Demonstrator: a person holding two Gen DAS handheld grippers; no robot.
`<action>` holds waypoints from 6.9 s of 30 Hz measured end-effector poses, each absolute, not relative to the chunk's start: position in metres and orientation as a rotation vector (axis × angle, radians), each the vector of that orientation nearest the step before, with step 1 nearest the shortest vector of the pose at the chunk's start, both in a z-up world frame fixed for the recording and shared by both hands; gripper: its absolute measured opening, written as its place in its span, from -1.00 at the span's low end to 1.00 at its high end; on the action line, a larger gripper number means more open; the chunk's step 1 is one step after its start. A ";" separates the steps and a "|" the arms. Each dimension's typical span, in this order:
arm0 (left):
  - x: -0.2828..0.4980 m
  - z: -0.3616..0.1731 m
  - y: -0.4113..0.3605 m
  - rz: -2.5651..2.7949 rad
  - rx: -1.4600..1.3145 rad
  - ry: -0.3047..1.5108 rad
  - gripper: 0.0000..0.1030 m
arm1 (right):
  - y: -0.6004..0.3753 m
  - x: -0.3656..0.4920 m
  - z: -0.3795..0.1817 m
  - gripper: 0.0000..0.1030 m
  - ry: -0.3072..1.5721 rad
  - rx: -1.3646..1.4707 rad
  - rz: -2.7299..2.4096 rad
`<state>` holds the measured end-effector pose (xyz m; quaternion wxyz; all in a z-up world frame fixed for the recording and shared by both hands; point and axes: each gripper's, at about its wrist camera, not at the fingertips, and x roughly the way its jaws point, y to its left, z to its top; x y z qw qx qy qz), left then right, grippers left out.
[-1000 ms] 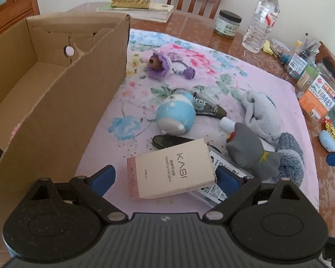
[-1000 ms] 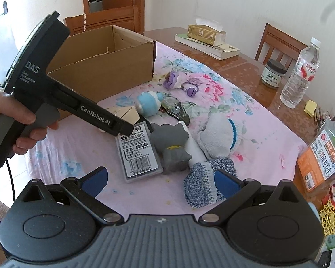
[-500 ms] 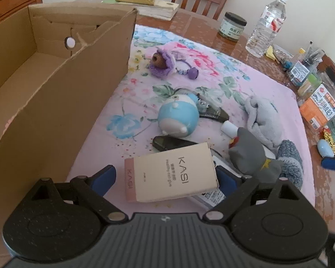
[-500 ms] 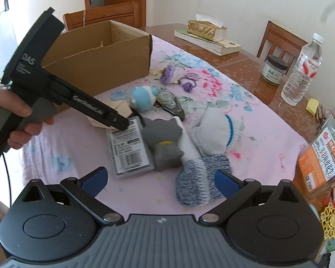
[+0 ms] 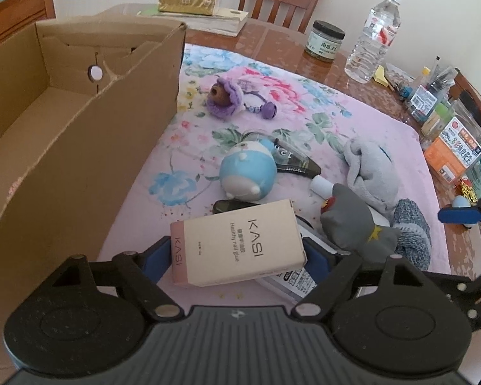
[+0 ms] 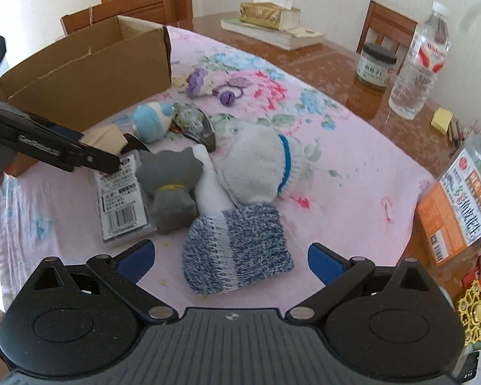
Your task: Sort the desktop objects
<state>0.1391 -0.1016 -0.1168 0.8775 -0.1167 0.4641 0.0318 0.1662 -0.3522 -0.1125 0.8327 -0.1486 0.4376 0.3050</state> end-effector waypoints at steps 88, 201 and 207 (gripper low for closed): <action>0.057 0.015 -0.046 -0.210 0.041 0.767 0.63 | -0.251 0.122 -0.030 0.39 0.796 -0.507 0.658; 0.052 -0.001 0.023 -0.065 0.023 0.845 0.87 | -0.171 0.140 -0.044 1.00 0.775 -0.350 0.712; 0.054 0.007 0.003 -0.099 0.046 0.815 0.87 | -0.190 0.129 -0.056 1.00 0.804 -0.334 0.674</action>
